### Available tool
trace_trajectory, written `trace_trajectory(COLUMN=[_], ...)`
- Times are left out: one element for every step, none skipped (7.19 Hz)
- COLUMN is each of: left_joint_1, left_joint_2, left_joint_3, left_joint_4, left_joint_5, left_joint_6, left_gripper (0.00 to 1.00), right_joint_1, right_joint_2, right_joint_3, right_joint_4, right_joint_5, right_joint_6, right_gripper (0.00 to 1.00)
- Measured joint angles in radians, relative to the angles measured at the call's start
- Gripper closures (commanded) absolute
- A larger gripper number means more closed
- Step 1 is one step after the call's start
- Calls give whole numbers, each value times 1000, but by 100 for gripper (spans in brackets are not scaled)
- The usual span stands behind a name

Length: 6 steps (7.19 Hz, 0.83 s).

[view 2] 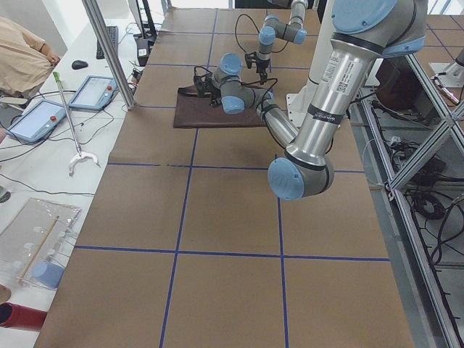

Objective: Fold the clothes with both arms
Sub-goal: 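Move the right gripper to the shirt's near corner by the collar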

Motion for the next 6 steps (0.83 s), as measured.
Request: trace_trajectory(left_joint_1=[0, -1, -1, -1, -2, -2], left_joint_2=[4, 6, 6, 6, 6, 6], left_joint_3=[-6, -11, -14, -16, -18, -21], left_joint_4=[0, 1, 1, 1, 1, 1], left_joint_5=[-5, -7, -8, -8, -8, -9], left_joint_6=[0, 0, 0, 0, 0, 0], left_gripper=[27, 27, 27, 27, 27, 27], right_joint_1=[9, 23, 49, 86, 115, 126], right_joint_2=[-34, -21, 18, 70, 116, 142], right_joint_3=[22, 25, 15, -10, -36, -51], right_joint_4=[2, 0, -3, -5, -5, -1], right_joint_5=[2, 7, 18, 35, 49, 56], right_joint_6=[-18, -21, -20, -19, 0, 91], right_gripper=[0, 0, 0, 0, 0, 0])
